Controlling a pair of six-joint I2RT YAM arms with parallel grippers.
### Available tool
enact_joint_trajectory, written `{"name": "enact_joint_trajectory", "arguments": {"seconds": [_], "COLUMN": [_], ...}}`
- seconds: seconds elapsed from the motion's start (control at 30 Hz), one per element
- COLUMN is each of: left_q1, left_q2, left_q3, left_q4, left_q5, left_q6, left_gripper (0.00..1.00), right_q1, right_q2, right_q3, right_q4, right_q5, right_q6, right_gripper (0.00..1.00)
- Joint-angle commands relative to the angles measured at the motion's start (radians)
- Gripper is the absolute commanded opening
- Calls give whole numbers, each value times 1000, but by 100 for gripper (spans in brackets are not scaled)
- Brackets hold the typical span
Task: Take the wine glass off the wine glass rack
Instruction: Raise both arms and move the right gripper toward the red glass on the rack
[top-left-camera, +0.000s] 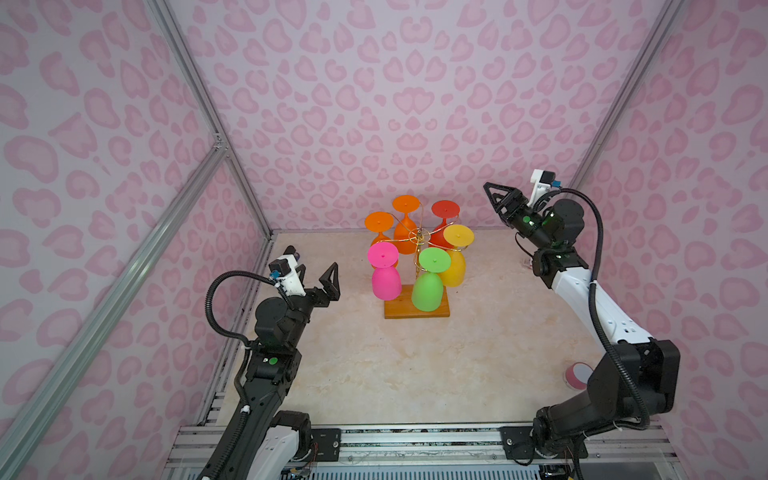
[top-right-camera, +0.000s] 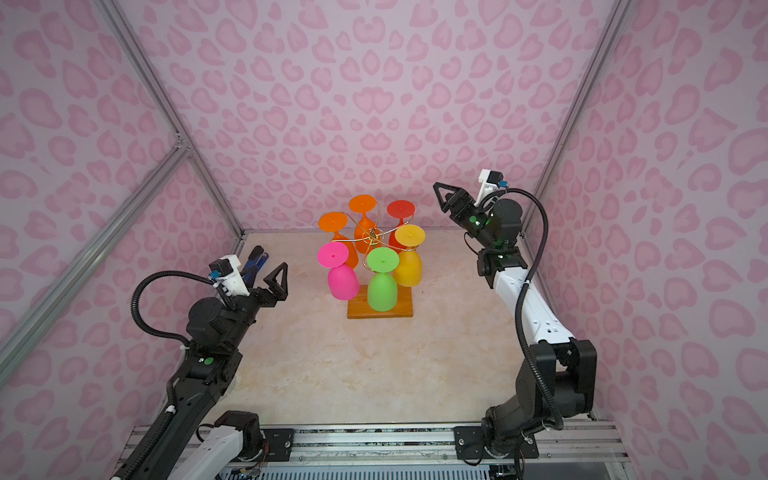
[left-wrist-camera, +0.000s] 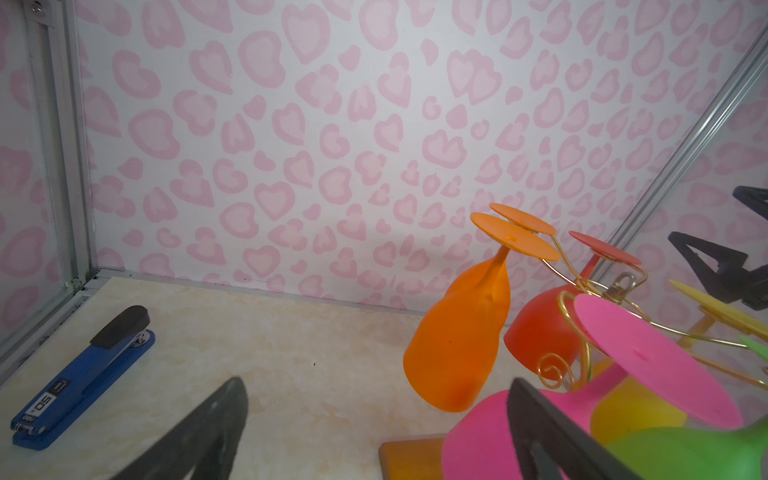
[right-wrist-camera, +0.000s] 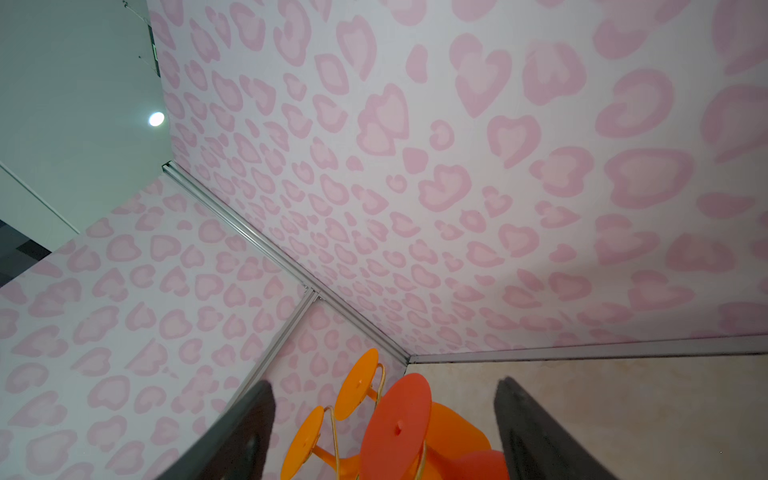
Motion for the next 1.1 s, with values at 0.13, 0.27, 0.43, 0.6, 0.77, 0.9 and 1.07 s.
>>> {"name": "enact_joint_trajectory", "arguments": {"seconds": [0.13,0.27,0.43,0.6,0.77,0.9,1.07], "left_q1": [-3,-3,-5,-5,-5,-5,-4], "left_q2": [9,11,12,13,16,17,27], "left_q3": [17,27,34,30,27,27,26], "left_q4": [-10,-21,-22,-23,-28,-28,-25], "left_q5": [43,50,50,47,45,45,48], "left_q6": [-22,-28,-27,-25,-18,-17,-19], "left_gripper": [99,98,98,98,98,98,98], "right_q1": [37,41,67,88,94,95,101], "right_q2": [57,69,107,134,148,152,156], "right_q3": [7,-5,12,31,37,38,43], "right_q4": [5,-2,-2,-2,3,3,13], "right_q5": [-57,-39,-47,-48,-48,-50,-56], "right_q6": [40,33,40,39,45,47,55], "right_gripper": [74,70,65,58,56,53,45]}}
